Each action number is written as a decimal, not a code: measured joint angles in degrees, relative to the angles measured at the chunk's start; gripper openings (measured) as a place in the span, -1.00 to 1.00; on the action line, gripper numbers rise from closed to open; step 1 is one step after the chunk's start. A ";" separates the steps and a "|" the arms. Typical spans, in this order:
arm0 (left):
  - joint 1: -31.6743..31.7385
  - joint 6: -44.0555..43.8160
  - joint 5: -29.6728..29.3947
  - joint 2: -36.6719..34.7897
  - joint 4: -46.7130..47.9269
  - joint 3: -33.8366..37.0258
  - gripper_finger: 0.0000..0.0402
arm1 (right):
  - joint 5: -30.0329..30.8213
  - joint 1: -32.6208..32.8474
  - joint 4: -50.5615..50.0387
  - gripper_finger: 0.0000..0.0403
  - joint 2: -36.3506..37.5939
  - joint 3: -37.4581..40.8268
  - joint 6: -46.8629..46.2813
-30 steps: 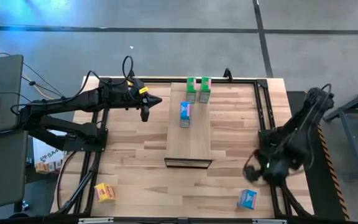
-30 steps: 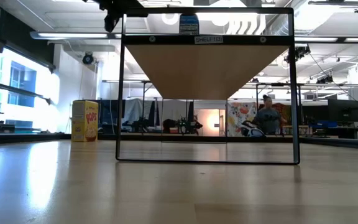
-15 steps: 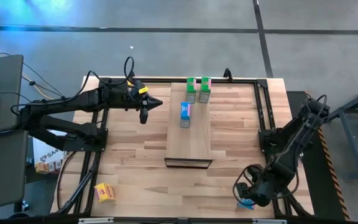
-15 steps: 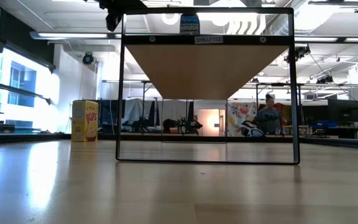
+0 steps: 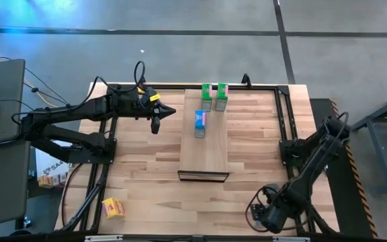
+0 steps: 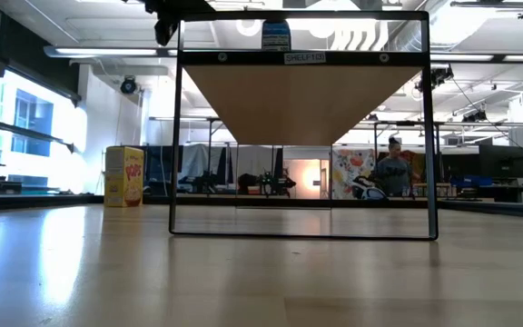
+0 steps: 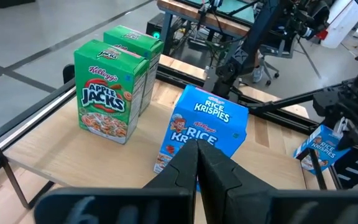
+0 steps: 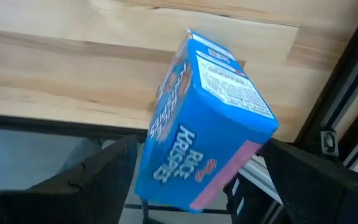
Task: Stack cereal on shelf
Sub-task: Put the blue cereal box on the shelf
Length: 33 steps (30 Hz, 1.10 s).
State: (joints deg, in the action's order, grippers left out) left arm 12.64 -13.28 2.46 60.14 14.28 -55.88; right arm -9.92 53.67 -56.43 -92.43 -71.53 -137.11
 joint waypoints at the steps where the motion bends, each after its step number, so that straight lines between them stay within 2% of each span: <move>1: 0.00 0.00 0.00 0.00 0.00 0.00 -1.00 | 0.05 -0.02 0.32 0.65 -0.46 0.00 0.24; 7: 0.00 -0.02 -0.07 0.00 -0.19 0.00 -1.00 | 1.01 -1.08 0.23 0.64 -1.92 0.00 2.01; 10: 0.00 -0.04 -0.15 0.00 -0.63 0.00 -1.00 | 1.08 -1.33 -1.40 0.57 -2.03 0.00 2.19; 25: 0.01 -0.05 -0.14 0.00 -0.59 0.00 -1.00 | -0.18 -1.29 -2.45 -0.31 -1.99 0.00 2.10; 28: 0.02 -0.04 -0.13 0.00 -0.59 0.00 -1.00 | -0.21 -0.92 -1.65 -0.41 -0.47 0.00 3.33; 33: 0.09 0.62 -0.14 0.00 -0.59 0.00 -1.00 | 1.15 -0.20 -1.60 -0.48 7.10 -2.08 6.31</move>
State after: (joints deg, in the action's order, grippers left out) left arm 12.73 -12.65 2.32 60.14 13.69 -55.88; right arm -8.78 53.47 -58.03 -85.33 -73.61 -130.80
